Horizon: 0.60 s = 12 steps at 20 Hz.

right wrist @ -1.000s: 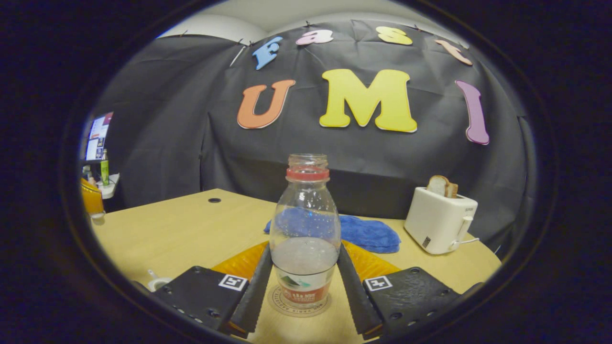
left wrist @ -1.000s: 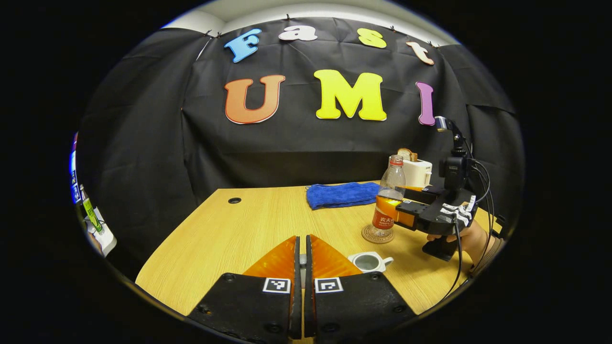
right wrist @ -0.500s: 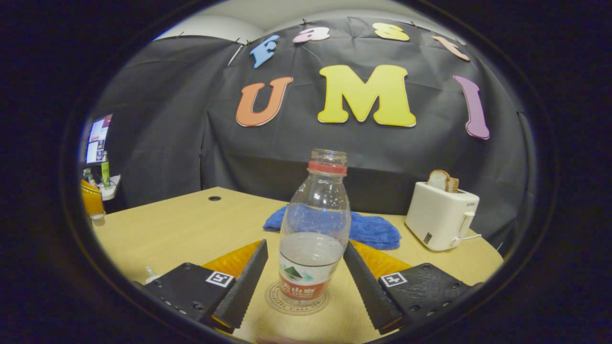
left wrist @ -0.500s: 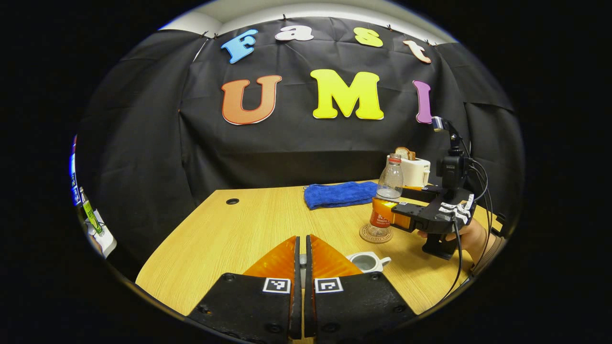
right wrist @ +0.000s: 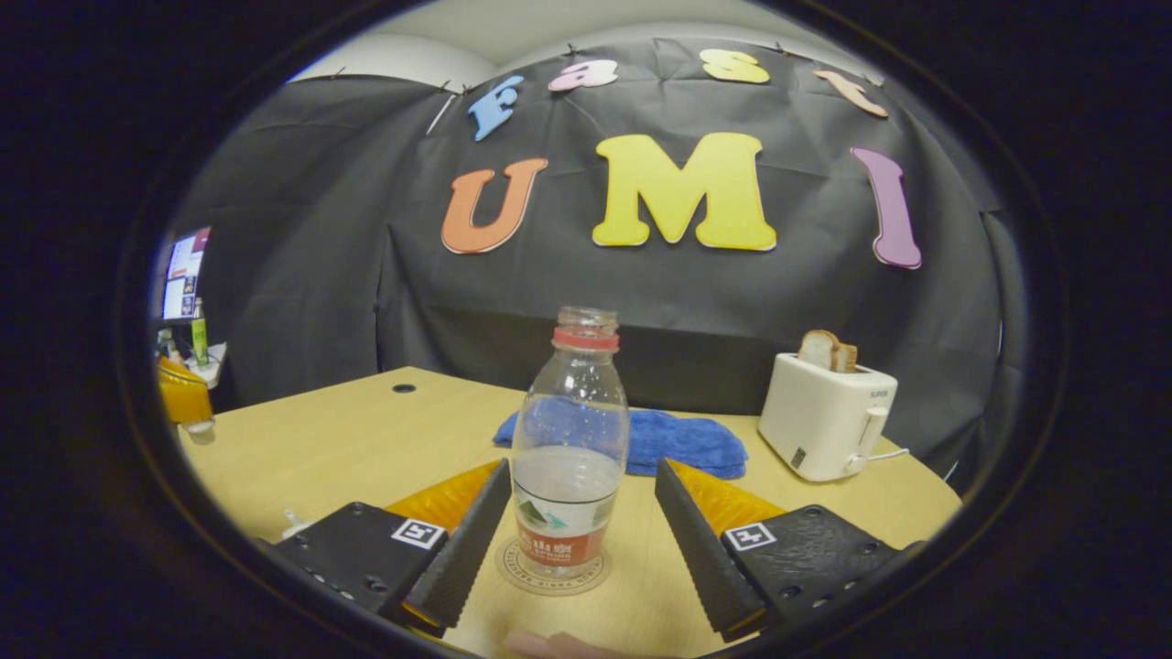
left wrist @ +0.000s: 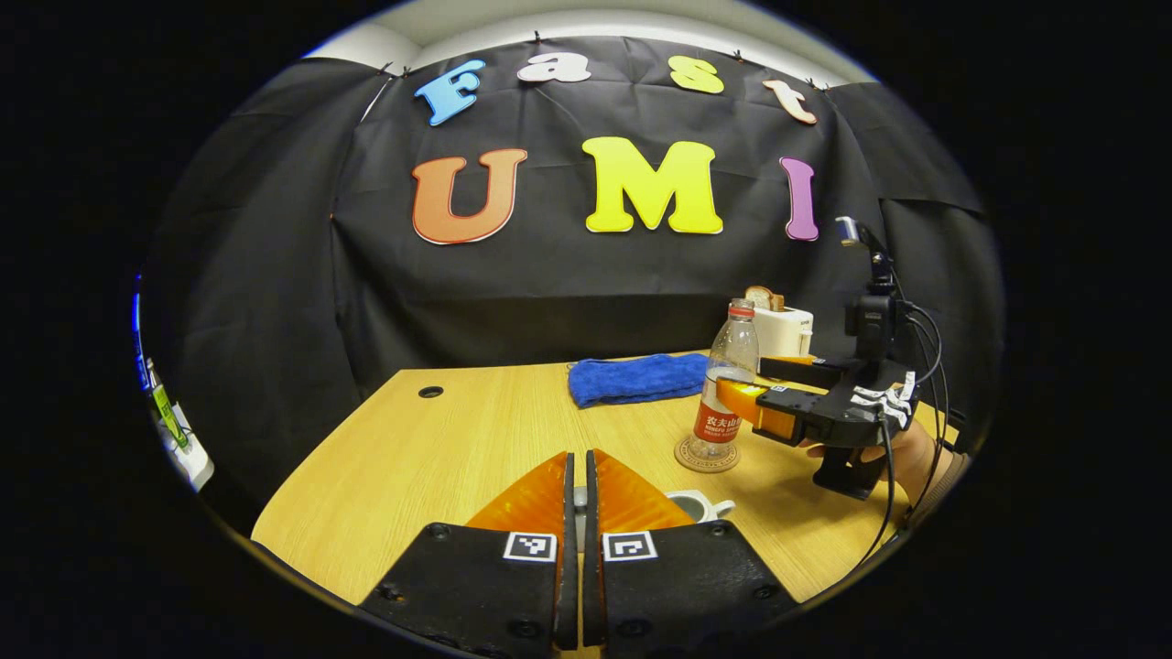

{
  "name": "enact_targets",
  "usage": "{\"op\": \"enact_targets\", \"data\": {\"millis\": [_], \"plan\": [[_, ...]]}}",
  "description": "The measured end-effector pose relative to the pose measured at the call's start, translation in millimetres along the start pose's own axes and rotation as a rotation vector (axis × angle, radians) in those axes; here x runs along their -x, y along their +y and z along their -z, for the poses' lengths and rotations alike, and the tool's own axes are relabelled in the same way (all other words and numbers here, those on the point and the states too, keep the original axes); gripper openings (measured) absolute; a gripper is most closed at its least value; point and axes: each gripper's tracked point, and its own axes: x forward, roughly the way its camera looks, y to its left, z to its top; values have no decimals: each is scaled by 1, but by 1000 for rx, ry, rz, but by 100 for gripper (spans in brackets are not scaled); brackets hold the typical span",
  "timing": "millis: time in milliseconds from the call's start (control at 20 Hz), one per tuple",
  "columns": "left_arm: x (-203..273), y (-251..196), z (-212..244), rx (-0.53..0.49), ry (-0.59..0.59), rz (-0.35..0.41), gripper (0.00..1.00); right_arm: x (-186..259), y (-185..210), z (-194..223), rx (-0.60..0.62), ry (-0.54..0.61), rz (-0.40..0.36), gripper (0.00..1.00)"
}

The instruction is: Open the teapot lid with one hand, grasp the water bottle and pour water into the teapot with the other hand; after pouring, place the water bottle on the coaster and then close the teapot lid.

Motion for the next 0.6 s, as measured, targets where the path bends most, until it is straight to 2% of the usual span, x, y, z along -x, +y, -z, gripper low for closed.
{"op": "enact_targets", "data": {"millis": [250,450,600], "plan": [[-4,-16,-3,-4,-25,23,5,29,-13,-7,1,-34,17,95],[-14,-32,-7,6,-77,65,5,68,-51,-2,-11,-68,82,98],[-18,-51,-12,-4,-128,94,5,89,-80,9,-20,-64,128,95]]}}
